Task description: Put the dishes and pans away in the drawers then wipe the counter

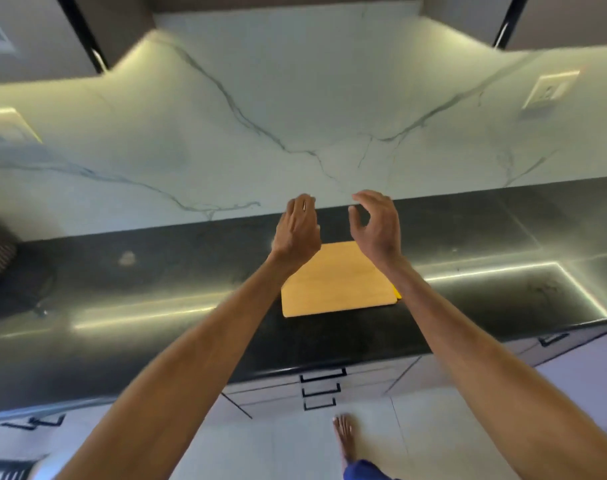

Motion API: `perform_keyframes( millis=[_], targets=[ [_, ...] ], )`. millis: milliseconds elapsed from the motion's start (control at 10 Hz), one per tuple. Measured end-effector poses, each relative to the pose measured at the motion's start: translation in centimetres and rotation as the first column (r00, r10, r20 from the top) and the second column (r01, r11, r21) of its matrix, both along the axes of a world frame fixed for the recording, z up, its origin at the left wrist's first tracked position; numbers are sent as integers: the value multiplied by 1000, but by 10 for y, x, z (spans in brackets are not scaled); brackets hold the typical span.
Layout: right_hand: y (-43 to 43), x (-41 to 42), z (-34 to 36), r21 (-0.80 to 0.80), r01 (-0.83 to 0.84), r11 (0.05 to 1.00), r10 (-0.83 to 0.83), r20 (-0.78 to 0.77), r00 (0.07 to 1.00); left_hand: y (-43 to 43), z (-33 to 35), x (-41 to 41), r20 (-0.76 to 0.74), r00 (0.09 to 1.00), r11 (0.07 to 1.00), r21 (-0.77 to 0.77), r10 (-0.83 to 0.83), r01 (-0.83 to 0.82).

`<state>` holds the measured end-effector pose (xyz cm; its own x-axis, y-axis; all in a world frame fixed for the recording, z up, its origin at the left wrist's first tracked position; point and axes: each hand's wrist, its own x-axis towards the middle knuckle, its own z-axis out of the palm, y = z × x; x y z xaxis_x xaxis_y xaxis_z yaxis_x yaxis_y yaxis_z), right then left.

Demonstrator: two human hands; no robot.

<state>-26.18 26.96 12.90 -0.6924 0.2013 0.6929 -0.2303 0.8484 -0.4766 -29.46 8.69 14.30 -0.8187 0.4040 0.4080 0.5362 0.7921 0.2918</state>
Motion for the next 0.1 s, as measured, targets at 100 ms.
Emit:
perform_keyframes(
  millis=[100],
  targets=[
    [-21, 9, 58, 64, 4, 998, 5, -142, 990, -6, 54, 9, -205, 978, 999, 11, -44, 48]
  ],
)
